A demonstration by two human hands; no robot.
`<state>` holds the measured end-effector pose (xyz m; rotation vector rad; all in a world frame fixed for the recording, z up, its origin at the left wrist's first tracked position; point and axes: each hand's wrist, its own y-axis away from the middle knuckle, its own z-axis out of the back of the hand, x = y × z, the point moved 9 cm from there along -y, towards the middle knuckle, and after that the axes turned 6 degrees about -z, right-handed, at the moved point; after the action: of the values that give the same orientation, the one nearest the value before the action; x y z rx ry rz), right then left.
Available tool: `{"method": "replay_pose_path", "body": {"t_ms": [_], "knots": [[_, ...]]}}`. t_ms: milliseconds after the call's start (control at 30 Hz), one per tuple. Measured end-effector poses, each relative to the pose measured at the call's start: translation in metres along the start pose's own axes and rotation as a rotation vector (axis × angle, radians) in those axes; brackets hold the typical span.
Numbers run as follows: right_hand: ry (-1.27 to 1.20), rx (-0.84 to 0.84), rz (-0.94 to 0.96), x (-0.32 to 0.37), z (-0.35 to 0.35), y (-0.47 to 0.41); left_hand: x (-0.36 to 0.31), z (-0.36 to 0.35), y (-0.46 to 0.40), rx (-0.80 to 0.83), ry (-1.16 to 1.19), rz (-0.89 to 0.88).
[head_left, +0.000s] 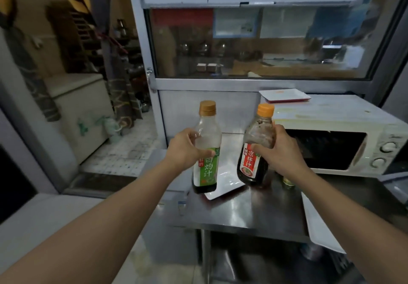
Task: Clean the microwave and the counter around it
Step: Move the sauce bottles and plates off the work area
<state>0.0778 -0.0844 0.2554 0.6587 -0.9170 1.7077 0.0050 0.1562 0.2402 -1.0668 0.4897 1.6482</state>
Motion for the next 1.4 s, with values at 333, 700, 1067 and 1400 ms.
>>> {"method": "replay_pose_path", "body": {"t_ms": [333, 700, 1067, 1400], "knots": [[0.017, 0.042, -0.003, 0.031, -0.073, -0.019, 0.053, 0.053, -0.024, -0.04, 0.028, 0.032], [-0.011, 0.05, -0.098, -0.009, -0.12, -0.135, 0.081, 0.015, -0.148, 0.023, 0.025, 0.041], [-0.029, -0.005, -0.198, -0.063, -0.153, -0.238, 0.119, -0.036, -0.27, 0.091, 0.107, 0.08], [-0.063, -0.097, -0.354, -0.111, -0.178, -0.305, 0.145, -0.095, -0.377, 0.259, 0.174, 0.01]]}}
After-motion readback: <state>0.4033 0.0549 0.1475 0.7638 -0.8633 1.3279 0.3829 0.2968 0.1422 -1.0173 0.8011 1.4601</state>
